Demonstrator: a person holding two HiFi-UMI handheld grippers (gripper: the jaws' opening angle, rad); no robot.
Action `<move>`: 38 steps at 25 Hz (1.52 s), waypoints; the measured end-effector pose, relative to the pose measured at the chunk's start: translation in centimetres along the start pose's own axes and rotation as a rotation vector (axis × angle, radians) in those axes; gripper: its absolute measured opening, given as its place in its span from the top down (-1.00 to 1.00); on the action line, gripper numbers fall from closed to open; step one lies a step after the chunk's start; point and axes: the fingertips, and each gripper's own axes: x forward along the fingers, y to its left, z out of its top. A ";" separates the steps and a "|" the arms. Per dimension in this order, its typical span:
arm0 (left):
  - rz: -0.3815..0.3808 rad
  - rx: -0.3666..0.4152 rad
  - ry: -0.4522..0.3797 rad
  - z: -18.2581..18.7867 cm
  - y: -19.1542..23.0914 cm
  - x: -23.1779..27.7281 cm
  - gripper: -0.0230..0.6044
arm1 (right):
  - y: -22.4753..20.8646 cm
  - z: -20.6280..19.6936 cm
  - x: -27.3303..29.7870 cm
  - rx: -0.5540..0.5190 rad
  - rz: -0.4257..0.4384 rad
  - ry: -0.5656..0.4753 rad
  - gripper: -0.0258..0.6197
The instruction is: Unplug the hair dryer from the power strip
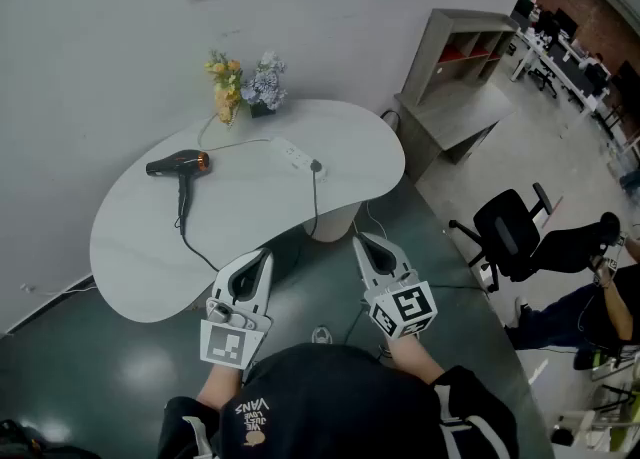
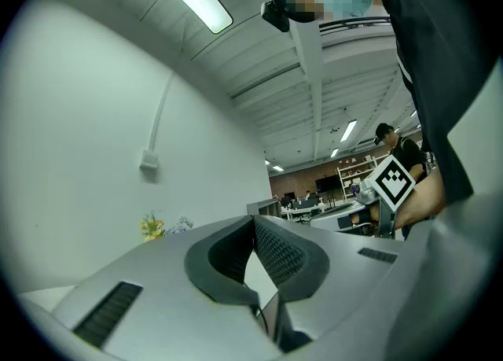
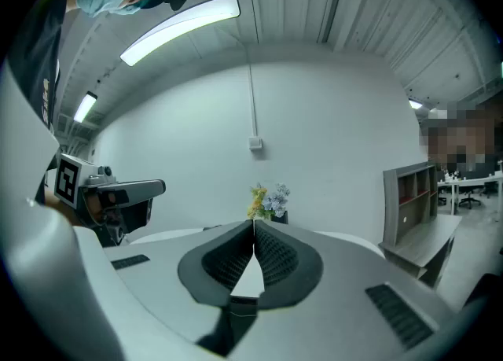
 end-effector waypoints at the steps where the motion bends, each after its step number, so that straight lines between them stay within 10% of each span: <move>1: 0.001 -0.002 0.000 -0.2 0.0 0.4 0.86 | -0.2 -0.2 0.3 0.014 0.012 0.000 0.79; 21: 0.078 -0.017 0.057 -5.7 0.1 7.0 0.85 | -6.7 -3.8 3.6 0.053 0.050 0.053 0.77; 38: -0.058 -0.001 0.188 -10.6 5.4 15.1 0.64 | -10.5 -5.9 10.8 0.127 -0.020 0.128 0.54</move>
